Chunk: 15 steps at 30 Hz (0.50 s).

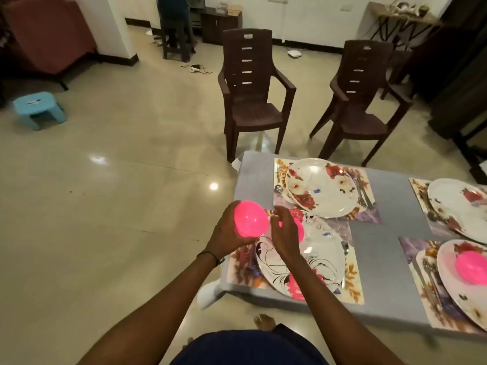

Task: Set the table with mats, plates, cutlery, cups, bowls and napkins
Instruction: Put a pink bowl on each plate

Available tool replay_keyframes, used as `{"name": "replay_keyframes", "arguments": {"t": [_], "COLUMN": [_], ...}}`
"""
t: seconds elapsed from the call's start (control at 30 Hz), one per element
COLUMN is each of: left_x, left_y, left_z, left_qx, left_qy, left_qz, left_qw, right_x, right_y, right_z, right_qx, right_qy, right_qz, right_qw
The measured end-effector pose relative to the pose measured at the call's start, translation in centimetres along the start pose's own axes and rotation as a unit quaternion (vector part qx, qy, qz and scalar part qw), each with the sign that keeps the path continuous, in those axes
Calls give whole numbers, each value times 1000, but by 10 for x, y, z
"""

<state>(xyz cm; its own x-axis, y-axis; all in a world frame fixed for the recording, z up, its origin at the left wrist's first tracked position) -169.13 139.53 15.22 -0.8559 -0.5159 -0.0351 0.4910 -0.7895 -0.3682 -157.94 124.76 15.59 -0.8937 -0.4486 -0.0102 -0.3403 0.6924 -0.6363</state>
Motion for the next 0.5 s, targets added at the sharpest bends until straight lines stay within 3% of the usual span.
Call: {"name": "replay_keyframes", "arguments": {"t": [0.07, 0.13, 0.23, 0.5], "left_x": [2, 6, 11, -8], "left_y": [-16, -33, -59, -119], "left_z": [-1, -5, -9, -24], "left_qx": [12, 12, 19, 43], "left_qy": [7, 11, 21, 30], "left_qz": [-8, -11, -7, 5], "left_qw": [1000, 1000, 1000, 999], "right_x": [9, 19, 29, 10], "right_y": [22, 48, 73, 113], "right_z": [-26, -49, -69, -120], "right_qx": [-45, -10, 34, 27], "right_qy": [9, -6, -23, -75], "right_qz": [-46, -76, -66, -55], "right_qw": [998, 997, 997, 995]}}
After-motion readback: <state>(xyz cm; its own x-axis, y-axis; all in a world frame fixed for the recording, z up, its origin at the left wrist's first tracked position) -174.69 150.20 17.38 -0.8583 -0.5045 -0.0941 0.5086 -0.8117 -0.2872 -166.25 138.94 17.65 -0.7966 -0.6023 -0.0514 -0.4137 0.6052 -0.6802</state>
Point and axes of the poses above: each hand's wrist, its own x-axis away from the middle knuckle, its own y-axis out of the palm, z = x × y, the point moved 10 cm from there along -x, towards the middle knuckle, and after that the axes turned 7 degrees about x, right-handed, at the moved point
